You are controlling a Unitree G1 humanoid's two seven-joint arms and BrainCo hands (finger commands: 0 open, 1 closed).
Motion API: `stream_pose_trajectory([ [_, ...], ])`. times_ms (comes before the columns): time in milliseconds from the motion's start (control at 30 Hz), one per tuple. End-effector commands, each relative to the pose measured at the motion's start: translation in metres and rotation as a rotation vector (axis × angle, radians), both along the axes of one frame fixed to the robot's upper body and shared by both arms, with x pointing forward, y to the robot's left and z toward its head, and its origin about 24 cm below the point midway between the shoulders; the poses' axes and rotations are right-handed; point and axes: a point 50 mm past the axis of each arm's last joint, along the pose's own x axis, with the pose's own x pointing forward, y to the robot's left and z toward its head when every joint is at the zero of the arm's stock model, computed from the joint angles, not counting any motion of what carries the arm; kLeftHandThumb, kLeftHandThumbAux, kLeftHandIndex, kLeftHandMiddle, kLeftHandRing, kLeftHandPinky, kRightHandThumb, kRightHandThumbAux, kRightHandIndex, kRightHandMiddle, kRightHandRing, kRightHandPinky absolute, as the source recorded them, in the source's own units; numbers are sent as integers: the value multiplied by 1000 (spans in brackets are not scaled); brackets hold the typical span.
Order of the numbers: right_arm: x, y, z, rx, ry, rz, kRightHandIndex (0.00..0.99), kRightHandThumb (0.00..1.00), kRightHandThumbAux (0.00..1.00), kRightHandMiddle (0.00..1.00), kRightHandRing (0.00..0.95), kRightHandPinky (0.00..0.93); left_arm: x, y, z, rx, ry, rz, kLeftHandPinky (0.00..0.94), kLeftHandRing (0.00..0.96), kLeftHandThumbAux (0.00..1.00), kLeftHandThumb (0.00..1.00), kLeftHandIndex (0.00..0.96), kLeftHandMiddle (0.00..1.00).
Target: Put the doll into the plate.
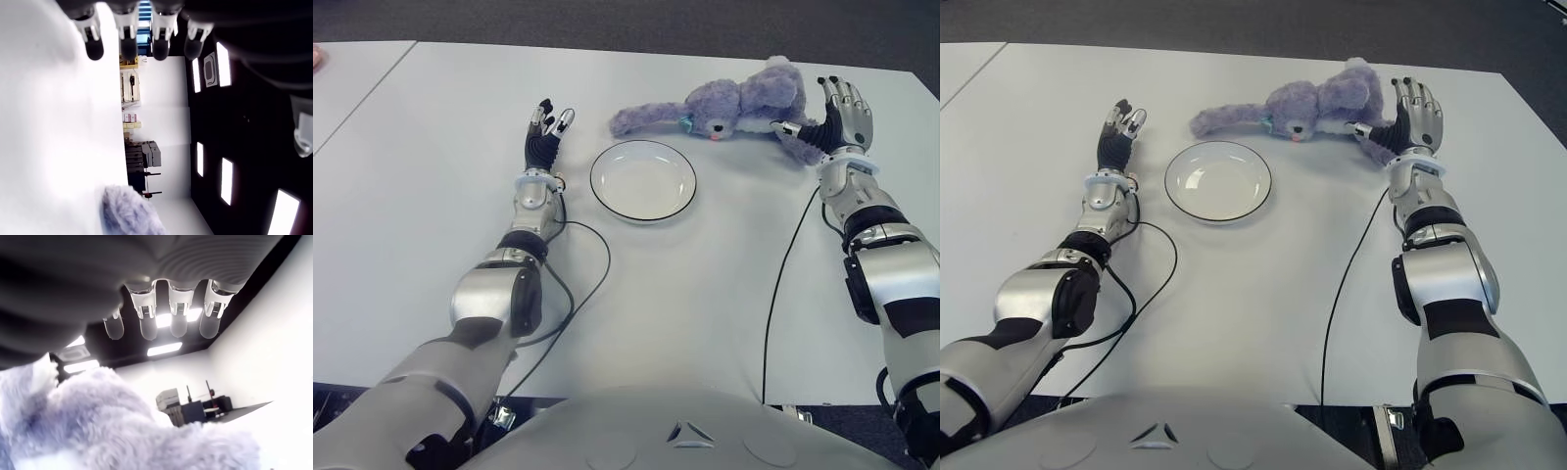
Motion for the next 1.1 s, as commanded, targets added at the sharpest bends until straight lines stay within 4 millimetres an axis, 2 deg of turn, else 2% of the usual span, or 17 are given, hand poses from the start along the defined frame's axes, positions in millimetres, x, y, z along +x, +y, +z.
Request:
stream_pose_trajectory([
  [33, 0, -3, -1, -64, 51, -10, 0, 0, 276, 0, 0, 0, -70, -7, -99, -53, 462, 4, 15, 0, 414, 0, 0, 0],
  [67, 1, -3, 0, -71, 65, -8, 0, 0, 272, 0, 0, 0, -70, -8, -99, -52, 465, 4, 14, 0, 415, 0, 0, 0],
  [200, 2, -3, 0, -79, 98, -5, 0, 0, 277, 0, 120, 0, -70, -7, -99, -46, 474, 5, 10, 0, 419, 0, 0, 0],
  [267, 3, -2, 0, -77, 108, -6, 0, 0, 318, 0, 274, 0, -70, -7, -99, -44, 478, 5, 10, 0, 420, 0, 0, 0],
  [367, 4, -1, 1, -76, 115, -7, 0, 5, 357, 0, 378, 0, -70, -7, -100, -46, 485, 5, 11, 1, 424, 0, 0, 0],
  [433, 5, 1, 2, -70, 117, -8, 0, 19, 387, 0, 411, 0, -70, -7, -100, -53, 488, 8, 14, 2, 424, 0, 0, 0],
  [467, 7, 3, 2, -63, 119, -10, 0, 26, 402, 0, 423, 0, -70, -7, -100, -56, 485, 10, 16, 3, 424, 0, 0, 0],
  [667, 10, 10, -1, -36, 124, -22, 0, 52, 490, 0, 362, 0, -69, -7, -99, -61, 469, 13, 28, 9, 420, 0, 0, 5],
  [833, 11, 19, -3, -23, 101, 14, 0, 80, 504, 0, 339, 0, -69, -8, -98, -66, 464, 13, 38, 13, 415, 0, 0, 7],
  [1100, 13, 27, -7, -1, 122, 41, 0, 130, 508, 0, 401, 0, -69, -7, -98, -63, 464, 13, 34, 14, 417, 0, 0, 7],
])
